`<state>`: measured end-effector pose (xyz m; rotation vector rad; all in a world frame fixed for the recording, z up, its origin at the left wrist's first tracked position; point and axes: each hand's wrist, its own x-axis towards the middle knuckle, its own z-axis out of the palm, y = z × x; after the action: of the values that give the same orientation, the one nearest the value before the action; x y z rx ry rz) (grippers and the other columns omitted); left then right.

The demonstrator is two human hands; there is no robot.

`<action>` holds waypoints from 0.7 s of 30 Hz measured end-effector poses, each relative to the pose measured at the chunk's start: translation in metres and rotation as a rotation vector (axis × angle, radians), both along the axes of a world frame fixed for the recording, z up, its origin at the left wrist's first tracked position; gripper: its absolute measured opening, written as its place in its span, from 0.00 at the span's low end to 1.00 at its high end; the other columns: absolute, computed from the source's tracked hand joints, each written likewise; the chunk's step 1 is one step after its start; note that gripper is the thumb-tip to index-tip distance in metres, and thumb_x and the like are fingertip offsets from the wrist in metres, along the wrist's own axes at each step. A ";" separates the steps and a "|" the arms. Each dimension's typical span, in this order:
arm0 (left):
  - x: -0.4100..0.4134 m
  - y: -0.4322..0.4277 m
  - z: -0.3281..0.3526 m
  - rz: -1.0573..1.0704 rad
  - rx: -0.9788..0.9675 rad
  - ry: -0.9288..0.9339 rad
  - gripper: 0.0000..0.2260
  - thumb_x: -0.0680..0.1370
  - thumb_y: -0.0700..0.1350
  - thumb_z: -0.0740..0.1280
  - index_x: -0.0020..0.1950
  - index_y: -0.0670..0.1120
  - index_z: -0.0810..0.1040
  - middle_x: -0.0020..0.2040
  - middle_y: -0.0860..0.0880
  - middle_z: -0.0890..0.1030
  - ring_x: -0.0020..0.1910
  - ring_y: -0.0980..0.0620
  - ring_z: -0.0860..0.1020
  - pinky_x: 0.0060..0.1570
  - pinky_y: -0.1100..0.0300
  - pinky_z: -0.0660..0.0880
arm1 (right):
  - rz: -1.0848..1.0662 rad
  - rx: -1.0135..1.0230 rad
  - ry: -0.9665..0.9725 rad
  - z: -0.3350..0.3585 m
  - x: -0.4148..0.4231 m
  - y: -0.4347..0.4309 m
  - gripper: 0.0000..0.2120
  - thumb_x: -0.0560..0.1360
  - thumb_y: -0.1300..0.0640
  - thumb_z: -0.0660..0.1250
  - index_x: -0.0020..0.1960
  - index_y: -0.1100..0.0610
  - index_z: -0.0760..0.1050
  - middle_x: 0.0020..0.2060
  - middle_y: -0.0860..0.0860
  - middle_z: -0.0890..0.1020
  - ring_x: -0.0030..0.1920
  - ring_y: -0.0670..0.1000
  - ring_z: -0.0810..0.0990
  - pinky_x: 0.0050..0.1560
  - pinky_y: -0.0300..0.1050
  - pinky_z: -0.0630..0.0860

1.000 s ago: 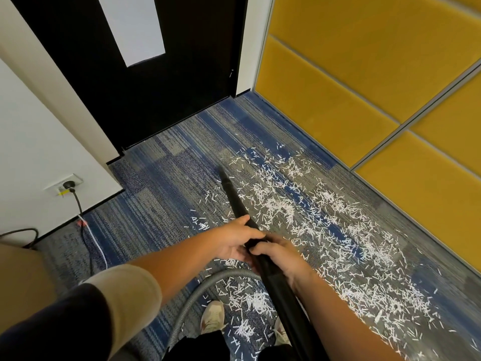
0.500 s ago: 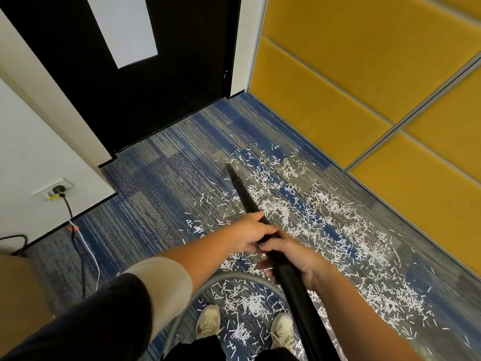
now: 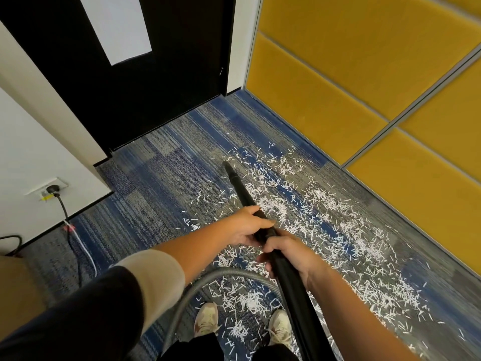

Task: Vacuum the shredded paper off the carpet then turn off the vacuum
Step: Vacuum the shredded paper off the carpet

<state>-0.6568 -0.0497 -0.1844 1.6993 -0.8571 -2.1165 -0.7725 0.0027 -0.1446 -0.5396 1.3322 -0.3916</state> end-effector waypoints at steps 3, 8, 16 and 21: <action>0.001 0.002 -0.001 0.001 -0.002 0.014 0.32 0.78 0.40 0.67 0.77 0.49 0.54 0.64 0.43 0.75 0.46 0.49 0.79 0.37 0.58 0.79 | -0.007 0.003 0.025 -0.004 0.002 0.001 0.21 0.72 0.72 0.59 0.65 0.62 0.64 0.33 0.62 0.75 0.20 0.51 0.71 0.19 0.37 0.70; 0.003 0.003 -0.002 0.002 0.010 0.026 0.32 0.78 0.40 0.67 0.77 0.49 0.54 0.63 0.44 0.75 0.44 0.51 0.79 0.36 0.59 0.78 | -0.006 0.019 0.032 -0.005 0.004 0.003 0.21 0.72 0.72 0.59 0.64 0.62 0.64 0.34 0.62 0.74 0.20 0.51 0.71 0.19 0.37 0.70; -0.002 0.002 -0.004 0.043 -0.012 0.014 0.32 0.78 0.40 0.67 0.77 0.48 0.55 0.54 0.47 0.76 0.51 0.48 0.79 0.45 0.54 0.80 | -0.024 -0.017 0.058 -0.006 0.000 0.001 0.20 0.71 0.72 0.59 0.62 0.63 0.66 0.31 0.63 0.76 0.19 0.51 0.71 0.19 0.37 0.70; -0.011 -0.003 -0.011 0.128 -0.057 -0.017 0.33 0.77 0.41 0.68 0.77 0.49 0.55 0.63 0.45 0.75 0.55 0.45 0.79 0.53 0.48 0.79 | -0.005 -0.032 -0.006 -0.005 -0.003 -0.007 0.19 0.73 0.69 0.60 0.64 0.61 0.66 0.40 0.65 0.77 0.22 0.52 0.73 0.23 0.40 0.72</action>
<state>-0.6677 -0.0526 -0.1957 1.6983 -0.7839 -1.9778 -0.7757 -0.0040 -0.1497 -0.5614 1.3235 -0.4186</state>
